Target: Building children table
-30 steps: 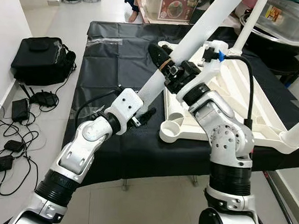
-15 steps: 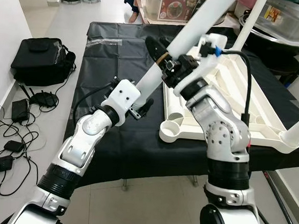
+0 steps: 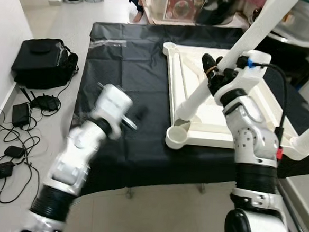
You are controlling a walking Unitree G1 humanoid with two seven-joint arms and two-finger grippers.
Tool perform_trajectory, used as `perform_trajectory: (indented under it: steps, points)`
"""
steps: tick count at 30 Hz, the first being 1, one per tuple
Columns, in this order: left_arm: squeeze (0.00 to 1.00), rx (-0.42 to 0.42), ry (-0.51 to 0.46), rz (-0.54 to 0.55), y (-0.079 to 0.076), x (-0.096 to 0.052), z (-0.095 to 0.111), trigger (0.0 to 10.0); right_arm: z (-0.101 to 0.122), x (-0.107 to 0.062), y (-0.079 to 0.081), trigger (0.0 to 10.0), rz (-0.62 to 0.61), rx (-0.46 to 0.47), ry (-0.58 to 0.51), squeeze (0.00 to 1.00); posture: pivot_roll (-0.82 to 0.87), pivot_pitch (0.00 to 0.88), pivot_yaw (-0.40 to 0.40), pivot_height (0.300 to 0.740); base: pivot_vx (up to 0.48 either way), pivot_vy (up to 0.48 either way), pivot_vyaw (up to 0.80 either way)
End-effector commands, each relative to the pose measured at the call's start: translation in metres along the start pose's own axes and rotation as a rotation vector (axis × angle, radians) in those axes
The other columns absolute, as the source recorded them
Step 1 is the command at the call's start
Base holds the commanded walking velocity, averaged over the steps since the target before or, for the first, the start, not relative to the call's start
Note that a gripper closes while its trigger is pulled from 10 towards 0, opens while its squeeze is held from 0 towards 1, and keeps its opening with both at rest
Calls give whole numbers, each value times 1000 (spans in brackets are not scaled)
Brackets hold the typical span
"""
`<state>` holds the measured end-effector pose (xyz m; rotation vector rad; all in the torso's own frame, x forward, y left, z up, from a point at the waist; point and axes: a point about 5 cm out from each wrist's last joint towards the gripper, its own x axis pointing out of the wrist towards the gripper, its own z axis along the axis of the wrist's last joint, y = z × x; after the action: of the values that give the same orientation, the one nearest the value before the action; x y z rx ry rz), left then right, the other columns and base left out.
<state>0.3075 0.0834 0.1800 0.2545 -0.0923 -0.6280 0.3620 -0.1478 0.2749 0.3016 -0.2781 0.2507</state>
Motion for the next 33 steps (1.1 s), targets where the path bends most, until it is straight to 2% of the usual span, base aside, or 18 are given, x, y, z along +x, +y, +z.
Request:
perform_trajectory:
  steps: [1,4,5,9,12,13,14,19,21,22,23,27,33]
  points:
    - [0,-31,22,-12,-4,-6,-5,10000,8,0,3,0,29,6,-41,0,99,104,-78,740,0,0,0]
    - [0,-62,34,4,-11,-11,-11,10000,13,-1,8,0,155,-24,-43,0,97,110,-78,740,0,0,0]
    - [0,-62,34,4,-11,-11,-11,10000,13,-1,8,0,155,-24,-43,0,97,110,-78,740,0,0,0]
    - [0,-120,62,16,-22,-24,-19,10000,24,-7,10,0,319,-106,-32,0,94,121,-74,740,0,0,0]
    - [0,-132,64,30,-22,-27,-21,10000,25,-8,10,0,351,-133,-20,0,94,121,-74,740,0,0,0]
    - [0,-140,76,52,-24,-34,-25,10000,24,-11,6,0,381,-157,14,0,91,128,-73,740,0,0,0]
    - [0,-158,111,78,-31,-46,-34,10000,17,-18,-5,0,401,-192,77,0,96,132,-78,740,0,0,0]
    - [0,-168,115,74,-41,-53,-37,10000,13,-19,-11,0,384,-199,95,0,97,142,-78,740,0,0,0]
    - [0,-206,130,66,-54,-61,-40,10000,10,-20,-13,0,373,-190,103,0,100,151,-80,740,0,0,0]
    - [0,-206,130,66,-54,-61,-40,10000,10,-20,-13,0,373,-190,103,0,100,151,-80,740,0,0,0]
    - [0,-231,139,54,-64,-66,-40,10000,9,-21,-14,0,376,-183,107,0,101,156,-80,740,0,0,0]
    - [0,-227,137,57,-67,-70,-38,10000,7,-22,-15,0,377,-177,113,0,106,164,-80,740,0,0,0]
    - [0,-249,129,62,-68,-75,-33,10000,3,-22,-8,0,428,-143,117,0,113,183,-75,740,0,0,0]
